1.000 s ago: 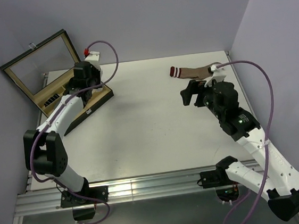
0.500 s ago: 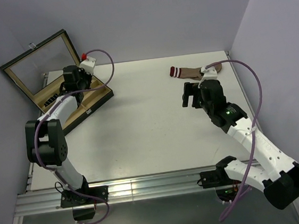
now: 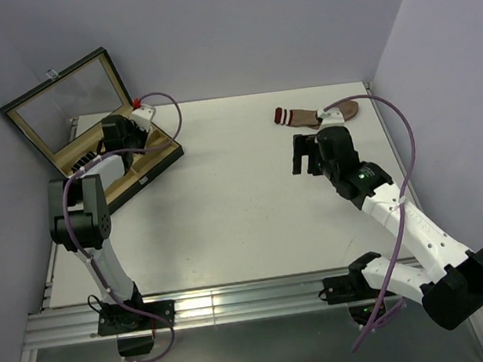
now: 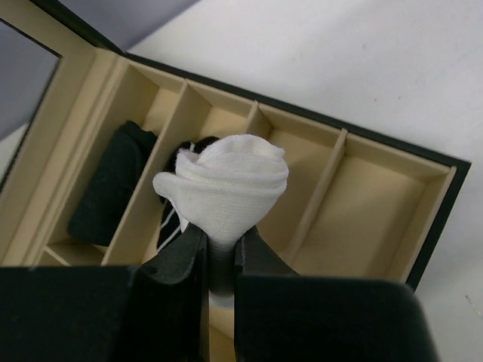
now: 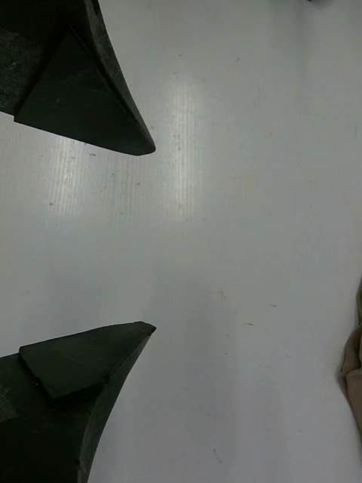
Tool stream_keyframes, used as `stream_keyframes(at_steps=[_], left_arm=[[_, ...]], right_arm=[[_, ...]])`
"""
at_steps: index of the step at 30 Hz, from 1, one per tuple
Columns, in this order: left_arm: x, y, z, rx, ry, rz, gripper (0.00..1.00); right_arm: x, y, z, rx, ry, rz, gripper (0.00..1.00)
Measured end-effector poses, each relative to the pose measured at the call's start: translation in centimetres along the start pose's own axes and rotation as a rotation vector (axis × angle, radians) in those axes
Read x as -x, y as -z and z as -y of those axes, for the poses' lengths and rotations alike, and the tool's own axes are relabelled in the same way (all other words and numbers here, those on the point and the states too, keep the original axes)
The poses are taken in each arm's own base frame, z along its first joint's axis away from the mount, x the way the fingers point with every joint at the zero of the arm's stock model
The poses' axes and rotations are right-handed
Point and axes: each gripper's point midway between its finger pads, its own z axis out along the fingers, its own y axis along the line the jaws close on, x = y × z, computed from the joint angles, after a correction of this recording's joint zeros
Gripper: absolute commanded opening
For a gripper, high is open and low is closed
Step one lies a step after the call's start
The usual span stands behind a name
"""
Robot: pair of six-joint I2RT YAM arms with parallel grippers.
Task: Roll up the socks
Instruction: Place the sock in the storage box.
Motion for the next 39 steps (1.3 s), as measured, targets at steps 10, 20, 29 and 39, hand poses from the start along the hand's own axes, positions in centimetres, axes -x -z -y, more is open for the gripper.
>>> stream_keyframes(at_steps=[10,20,29,39], left_arm=[[-3.0,-0.3,0.5,-0.048,-0.020,-0.080,0.00],[-5.4,0.0,-0.5,-0.104,-0.019,-0.188,0.00],[-6.3,-1.3,0.4,-0.221,-0.036,-0.254,0.00],[-6.2,-1.4,1.5,-0.351,-0.044,-0.282,0.01]], right_arm=[[-0.4,-0.4,-0.1,0.004,0.016,-0.019,0.97],[-0.6,-0.6,-0.3,0.011,0.022,-0.032,0.97],[-0.6,-0.6,-0.4,0.018,0.021,-0.034,0.97],[-0.9,-1.0,-0.5,0.016,0.026,-0.049,0.96]])
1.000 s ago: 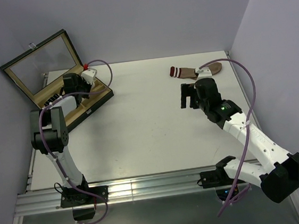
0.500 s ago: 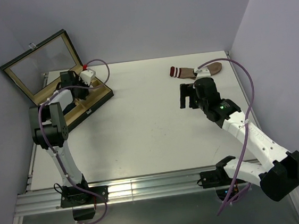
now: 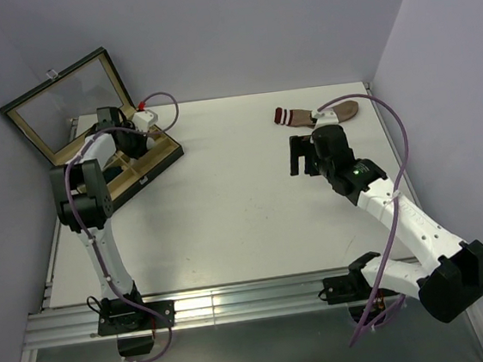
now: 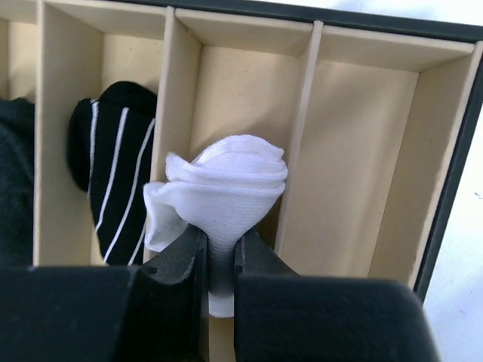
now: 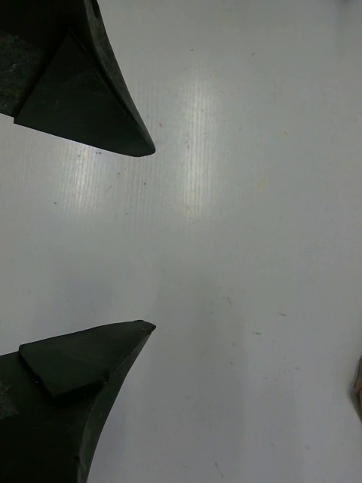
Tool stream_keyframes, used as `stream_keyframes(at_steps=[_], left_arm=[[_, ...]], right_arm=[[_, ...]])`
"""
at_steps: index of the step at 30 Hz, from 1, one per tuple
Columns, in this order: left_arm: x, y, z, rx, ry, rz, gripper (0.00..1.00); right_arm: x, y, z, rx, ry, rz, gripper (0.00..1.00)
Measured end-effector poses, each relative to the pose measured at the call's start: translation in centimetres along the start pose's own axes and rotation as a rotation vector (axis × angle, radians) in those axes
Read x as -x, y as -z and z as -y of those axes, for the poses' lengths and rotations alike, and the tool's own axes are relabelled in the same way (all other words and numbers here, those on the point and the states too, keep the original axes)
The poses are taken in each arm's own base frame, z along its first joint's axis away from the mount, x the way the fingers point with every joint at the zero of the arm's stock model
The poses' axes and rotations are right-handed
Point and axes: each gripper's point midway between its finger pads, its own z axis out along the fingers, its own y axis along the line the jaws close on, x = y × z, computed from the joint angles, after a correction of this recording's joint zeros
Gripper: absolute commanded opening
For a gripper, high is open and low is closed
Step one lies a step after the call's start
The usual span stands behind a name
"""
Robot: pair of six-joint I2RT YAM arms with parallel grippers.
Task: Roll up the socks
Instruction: Place the sock in the storage box.
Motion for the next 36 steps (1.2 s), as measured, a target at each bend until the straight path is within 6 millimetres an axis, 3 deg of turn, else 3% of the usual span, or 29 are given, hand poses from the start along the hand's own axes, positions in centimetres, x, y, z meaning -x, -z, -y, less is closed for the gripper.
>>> stream_keyframes(at_steps=[7,15,29,36], left_arm=[[-0.2,-0.7,-0.1,-0.028,0.015,-0.024,0.12],[-0.2,-0.8,-0.4,-0.017,0.020,-0.030,0.42],[-0.1,-0.6,-0.7,-0.007,0.024,-0.026,0.42],[0.8,0.5,-0.4,-0.005,0.036,-0.007,0.44]], right_arm=[[-0.1,-0.1,0.0,-0.001,0.002,-0.005,0.96],[-0.3,-0.3,0.0,-0.003,0.004,-0.013,0.96],[-0.3,-0.3,0.0,-0.002,0.007,-0.014,0.95],[-0.4,-0.3,-0.1,0.005,0.007,-0.016,0.93]])
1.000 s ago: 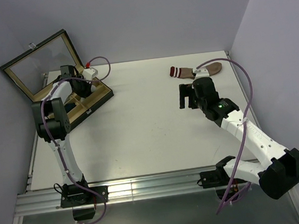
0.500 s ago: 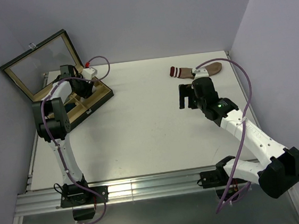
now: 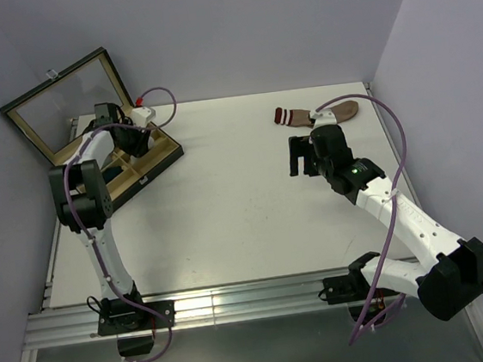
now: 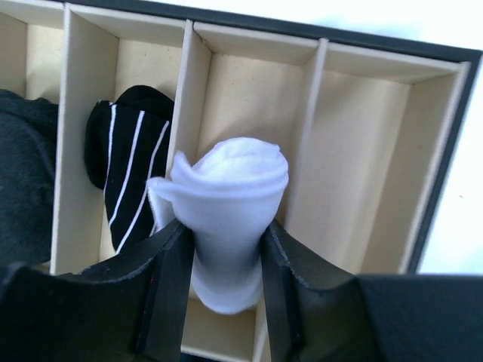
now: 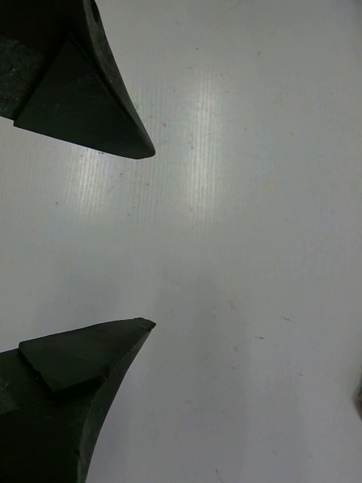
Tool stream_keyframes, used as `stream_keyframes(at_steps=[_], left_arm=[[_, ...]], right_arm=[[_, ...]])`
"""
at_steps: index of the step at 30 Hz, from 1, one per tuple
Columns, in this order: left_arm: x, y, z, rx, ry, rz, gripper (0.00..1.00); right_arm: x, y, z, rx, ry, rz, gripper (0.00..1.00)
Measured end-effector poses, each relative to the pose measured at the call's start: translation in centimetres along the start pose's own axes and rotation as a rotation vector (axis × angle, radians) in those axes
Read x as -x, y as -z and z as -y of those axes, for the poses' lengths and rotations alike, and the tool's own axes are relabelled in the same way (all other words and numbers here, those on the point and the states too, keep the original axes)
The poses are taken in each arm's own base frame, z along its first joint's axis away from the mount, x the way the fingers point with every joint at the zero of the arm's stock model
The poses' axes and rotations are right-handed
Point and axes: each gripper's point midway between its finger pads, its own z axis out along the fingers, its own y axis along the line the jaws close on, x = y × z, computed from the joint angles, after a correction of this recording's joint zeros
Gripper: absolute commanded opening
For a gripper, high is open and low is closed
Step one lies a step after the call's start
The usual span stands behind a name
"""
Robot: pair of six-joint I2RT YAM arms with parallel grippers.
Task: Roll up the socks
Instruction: Place the sock in the storage box.
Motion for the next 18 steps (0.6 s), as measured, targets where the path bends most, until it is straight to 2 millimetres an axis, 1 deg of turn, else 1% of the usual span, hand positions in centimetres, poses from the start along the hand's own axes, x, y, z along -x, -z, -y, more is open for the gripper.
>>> stream_keyframes(at_steps=[3,7,13,18], left_arm=[[0.6,0.8,0.1,0.004,-0.001,0.012,0.45],[1.1,1.3,0.0,0.009,-0.006,0.024,0.41],[1.0,1.1,0.4,-0.007,-0.002,0.023,0.35],[0.3,-0.1,0.9,-0.054,0.010,0.013,0.34]], right_arm=[[0.0,0.0,-0.1,0.008,0.000,-0.002,0.92],[-0.1,0.0,-0.2,0.014,0.001,-0.007,0.92],[-0.2,-0.1,-0.3,0.016,0.002,-0.010,0.91],[-0.2,-0.1,-0.3,0.017,0.002,-0.010,0.91]])
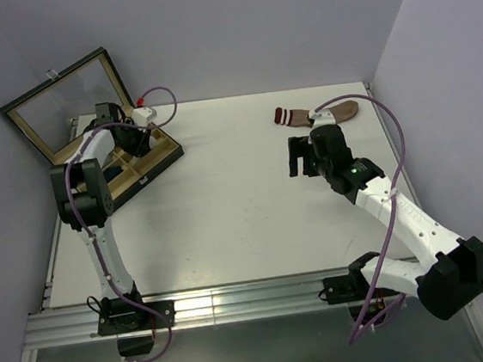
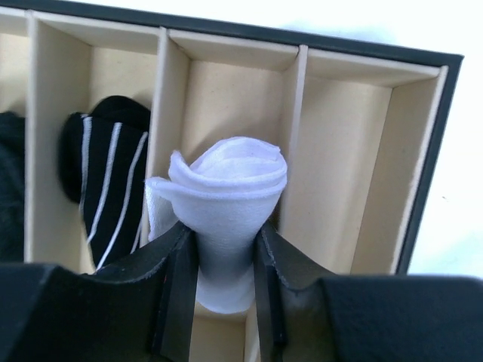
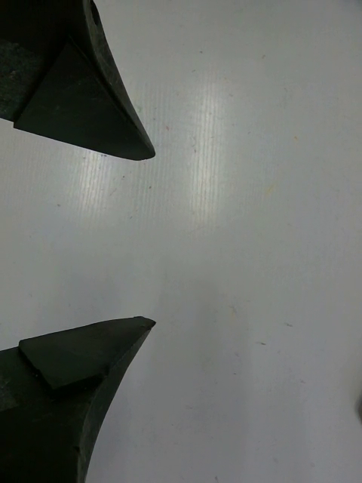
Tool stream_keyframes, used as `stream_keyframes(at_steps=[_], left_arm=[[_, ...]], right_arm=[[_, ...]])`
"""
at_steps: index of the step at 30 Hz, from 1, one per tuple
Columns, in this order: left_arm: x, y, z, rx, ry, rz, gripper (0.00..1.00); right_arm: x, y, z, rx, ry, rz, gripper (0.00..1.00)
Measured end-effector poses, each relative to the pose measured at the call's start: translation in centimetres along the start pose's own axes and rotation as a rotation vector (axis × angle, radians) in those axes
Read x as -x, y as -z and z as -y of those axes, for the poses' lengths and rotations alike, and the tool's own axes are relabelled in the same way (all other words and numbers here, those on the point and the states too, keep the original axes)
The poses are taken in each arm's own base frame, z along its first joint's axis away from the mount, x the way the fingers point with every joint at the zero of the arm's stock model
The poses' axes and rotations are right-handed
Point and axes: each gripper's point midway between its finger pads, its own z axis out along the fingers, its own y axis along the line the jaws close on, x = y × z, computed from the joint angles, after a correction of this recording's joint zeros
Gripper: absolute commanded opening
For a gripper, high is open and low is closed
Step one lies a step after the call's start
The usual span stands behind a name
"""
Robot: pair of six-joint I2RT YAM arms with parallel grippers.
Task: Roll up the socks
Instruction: Place the sock in the storage box.
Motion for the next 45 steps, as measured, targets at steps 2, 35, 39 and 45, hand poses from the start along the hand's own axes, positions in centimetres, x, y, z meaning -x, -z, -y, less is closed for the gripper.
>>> stream_keyframes(at_steps=[2,35,39,45], left_arm=[[-0.4,-0.5,0.0,-0.013,0.003,-0.009,0.34],[-0.9,-1.5,-1.2,0.042,0.080,-0.026,0.47],[-0.9,-1.4,-1.2,0.056,0.081,-0.035,0.50],[-0.8,-0.6,-1.2,0.092,0.098,-0.051,0.61]], right_arm=[[0.0,0.0,0.0,0.001,0.000,-0.001,0.91],[-1.2,-1.0,-0.8,0.035,0.020,-0.057,0.86],[-1.4,-1.1,-0.9,0.040,0.021,-0.065,0.85],[-1.4,-1.1,-0.9,0.043,0.024,-0.066,0.85]])
